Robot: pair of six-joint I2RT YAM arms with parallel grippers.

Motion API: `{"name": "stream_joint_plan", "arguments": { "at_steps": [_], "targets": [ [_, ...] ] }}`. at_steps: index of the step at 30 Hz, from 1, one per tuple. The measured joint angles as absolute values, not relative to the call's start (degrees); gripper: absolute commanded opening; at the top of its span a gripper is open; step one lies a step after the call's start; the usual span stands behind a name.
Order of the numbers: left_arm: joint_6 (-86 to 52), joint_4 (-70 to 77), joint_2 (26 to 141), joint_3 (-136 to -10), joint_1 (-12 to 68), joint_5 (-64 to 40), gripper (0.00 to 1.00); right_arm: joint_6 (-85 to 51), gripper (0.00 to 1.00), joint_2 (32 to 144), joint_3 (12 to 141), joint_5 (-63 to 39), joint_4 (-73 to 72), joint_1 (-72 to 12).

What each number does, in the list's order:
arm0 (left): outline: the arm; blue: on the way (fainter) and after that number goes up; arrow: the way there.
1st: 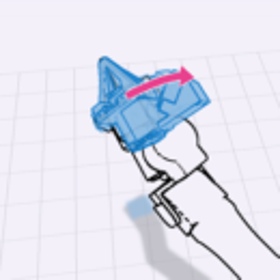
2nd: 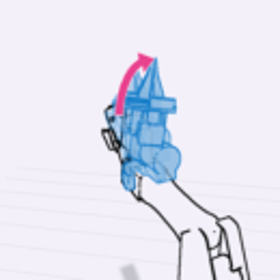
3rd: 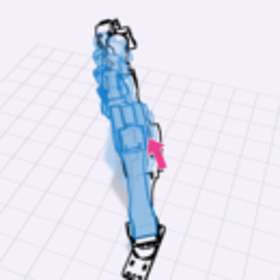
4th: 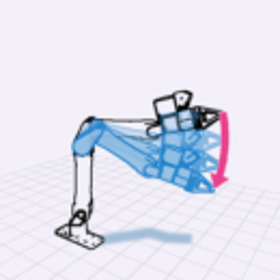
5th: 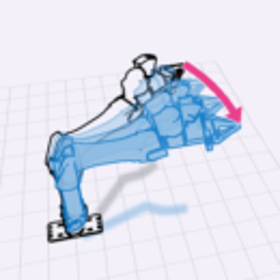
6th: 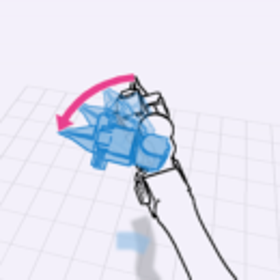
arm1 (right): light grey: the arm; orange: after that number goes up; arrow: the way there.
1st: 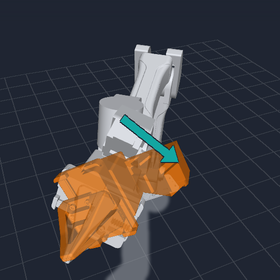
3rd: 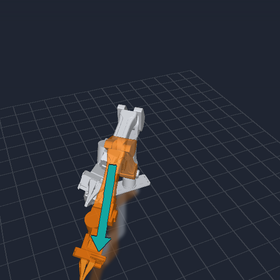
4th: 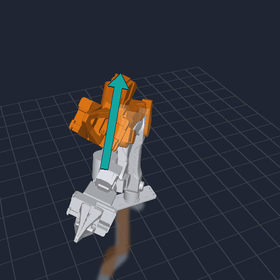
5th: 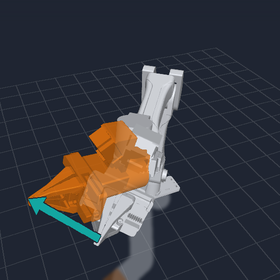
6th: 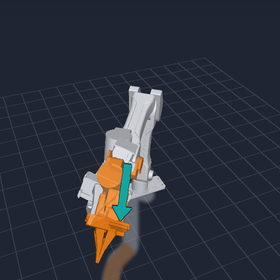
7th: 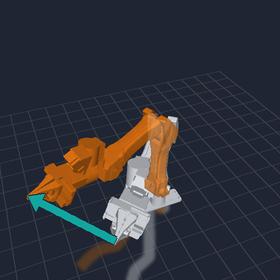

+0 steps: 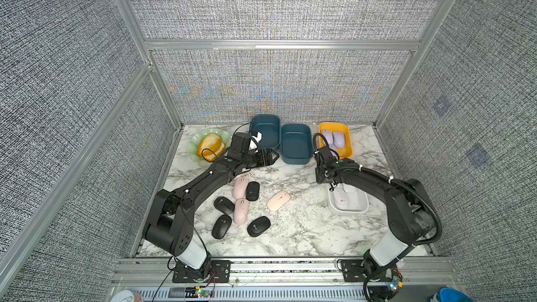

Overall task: Place the mice by color into the storage box
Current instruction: Move the storage box to the center of the board.

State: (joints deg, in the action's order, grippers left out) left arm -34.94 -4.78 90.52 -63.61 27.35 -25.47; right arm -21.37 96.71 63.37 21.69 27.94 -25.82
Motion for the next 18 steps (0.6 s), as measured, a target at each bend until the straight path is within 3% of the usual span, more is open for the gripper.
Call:
{"name": "stream_joint_plan", "arguments": {
  "at_steps": [5, 11, 18],
  "targets": [
    [-34.9, -4.8, 90.3, -63.6, 27.4, -25.5, 0.85, -20.5, 0.13, 100.0, 67.0, 20.4, 27.8, -25.5],
    [-34.7, -4.8, 89.9, -63.6, 27.4, -25.5, 0.85, -20.3, 0.38, 102.1, 69.9, 19.4, 27.4, -25.5],
    [-34.5, -5.0, 89.1, -64.2, 27.4, -25.4, 0.85, -20.5, 0.45, 98.6, 71.9, 19.5, 29.8, -27.7]
  ]
}}
